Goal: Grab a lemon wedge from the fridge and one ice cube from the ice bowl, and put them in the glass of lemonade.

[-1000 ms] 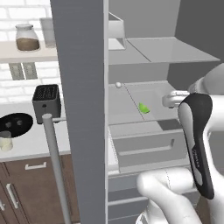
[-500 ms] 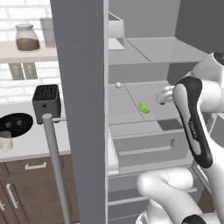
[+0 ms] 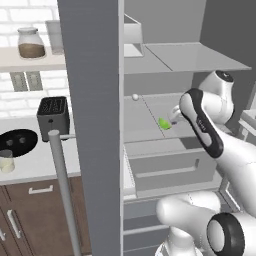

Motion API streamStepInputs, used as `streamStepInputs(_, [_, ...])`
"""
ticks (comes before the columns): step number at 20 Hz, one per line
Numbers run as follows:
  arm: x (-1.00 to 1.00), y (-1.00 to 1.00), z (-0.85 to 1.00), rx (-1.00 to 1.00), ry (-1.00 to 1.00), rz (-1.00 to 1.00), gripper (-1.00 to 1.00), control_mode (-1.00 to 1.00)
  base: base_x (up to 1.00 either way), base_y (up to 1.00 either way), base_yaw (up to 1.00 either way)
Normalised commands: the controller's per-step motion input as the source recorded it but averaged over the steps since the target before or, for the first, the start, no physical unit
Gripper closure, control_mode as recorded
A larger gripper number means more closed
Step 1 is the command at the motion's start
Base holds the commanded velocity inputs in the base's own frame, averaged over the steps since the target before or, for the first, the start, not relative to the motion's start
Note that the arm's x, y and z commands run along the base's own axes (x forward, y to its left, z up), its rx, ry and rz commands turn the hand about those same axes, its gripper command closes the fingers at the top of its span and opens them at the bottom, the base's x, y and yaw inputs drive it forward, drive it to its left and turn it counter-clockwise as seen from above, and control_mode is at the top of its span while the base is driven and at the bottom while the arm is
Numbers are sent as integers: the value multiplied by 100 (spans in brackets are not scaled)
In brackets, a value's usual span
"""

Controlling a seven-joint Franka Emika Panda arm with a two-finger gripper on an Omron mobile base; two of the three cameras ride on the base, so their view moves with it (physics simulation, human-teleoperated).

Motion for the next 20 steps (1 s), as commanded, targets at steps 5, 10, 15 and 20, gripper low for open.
streamStepInputs(5, [62,4,-35,-1,20,0,-100,-100,0,0,0])
streamStepInputs(10, [27,0,-41,0,6,0,-100,-100,0,0,0])
streamStepInputs(15, [27,0,-52,0,0,0,-100,-100,0,0,0])
streamStepInputs(20, [42,0,-44,0,0,0,-100,-100,0,0,0])
